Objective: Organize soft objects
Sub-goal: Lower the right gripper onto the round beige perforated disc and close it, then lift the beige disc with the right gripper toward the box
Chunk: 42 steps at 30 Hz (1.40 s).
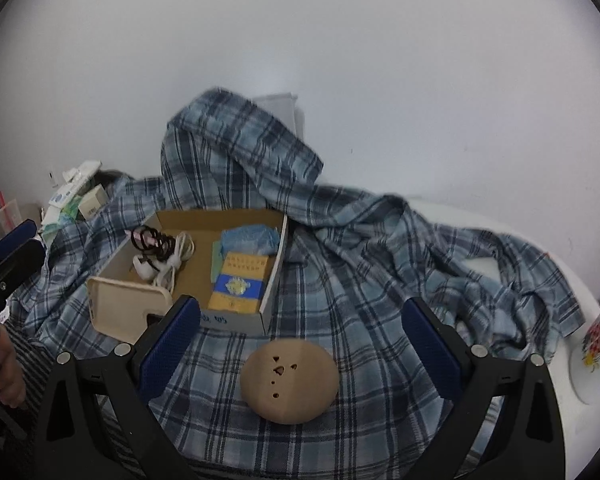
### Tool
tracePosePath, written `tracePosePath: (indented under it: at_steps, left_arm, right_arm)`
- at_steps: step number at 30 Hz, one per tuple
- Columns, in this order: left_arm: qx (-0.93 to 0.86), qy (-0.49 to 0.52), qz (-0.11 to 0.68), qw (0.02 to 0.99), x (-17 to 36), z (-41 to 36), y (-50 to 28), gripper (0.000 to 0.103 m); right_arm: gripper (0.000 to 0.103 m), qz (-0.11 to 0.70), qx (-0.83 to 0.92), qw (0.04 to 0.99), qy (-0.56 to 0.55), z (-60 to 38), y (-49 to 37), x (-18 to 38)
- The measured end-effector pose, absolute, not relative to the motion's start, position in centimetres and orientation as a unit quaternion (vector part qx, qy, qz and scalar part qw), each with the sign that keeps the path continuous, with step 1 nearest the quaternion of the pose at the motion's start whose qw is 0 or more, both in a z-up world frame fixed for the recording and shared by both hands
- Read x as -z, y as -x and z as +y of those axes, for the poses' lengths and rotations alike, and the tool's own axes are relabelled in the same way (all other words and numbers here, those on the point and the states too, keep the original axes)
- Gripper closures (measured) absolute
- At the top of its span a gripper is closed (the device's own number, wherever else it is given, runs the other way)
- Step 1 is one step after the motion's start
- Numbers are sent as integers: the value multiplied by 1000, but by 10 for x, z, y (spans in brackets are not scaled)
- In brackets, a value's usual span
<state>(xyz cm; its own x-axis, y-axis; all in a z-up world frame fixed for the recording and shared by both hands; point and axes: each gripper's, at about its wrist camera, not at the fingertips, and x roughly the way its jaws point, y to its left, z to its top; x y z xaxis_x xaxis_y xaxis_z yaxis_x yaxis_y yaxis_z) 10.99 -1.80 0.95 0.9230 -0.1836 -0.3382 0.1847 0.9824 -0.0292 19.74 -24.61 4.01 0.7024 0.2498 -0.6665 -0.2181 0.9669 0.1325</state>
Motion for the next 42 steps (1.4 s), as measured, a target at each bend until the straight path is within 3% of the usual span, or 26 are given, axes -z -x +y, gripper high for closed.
tracePosePath:
  at_steps: [13,17,34,38,42]
  left_arm:
    - [96,3,188,978,3,-17,-116,0]
    - [89,1,185,979,2,-18,-114,0]
    - [87,16,190,978,3,-13,-115,0]
    - [90,16,192,977,3,-14,-115,0]
    - [90,16,193,977,3,-14,-115,0]
  right_arm:
    - [3,441,-161,883,4,-234,-213,-8]
    - [12,464,-171,869,-5,-233,-220,3]
    - [12,553,-174,814,38,-215,-237,40]
    - [20,561,-173,808,53,-209,-238,45]
    - [22,562,-164,808,62,-207,-238,46]
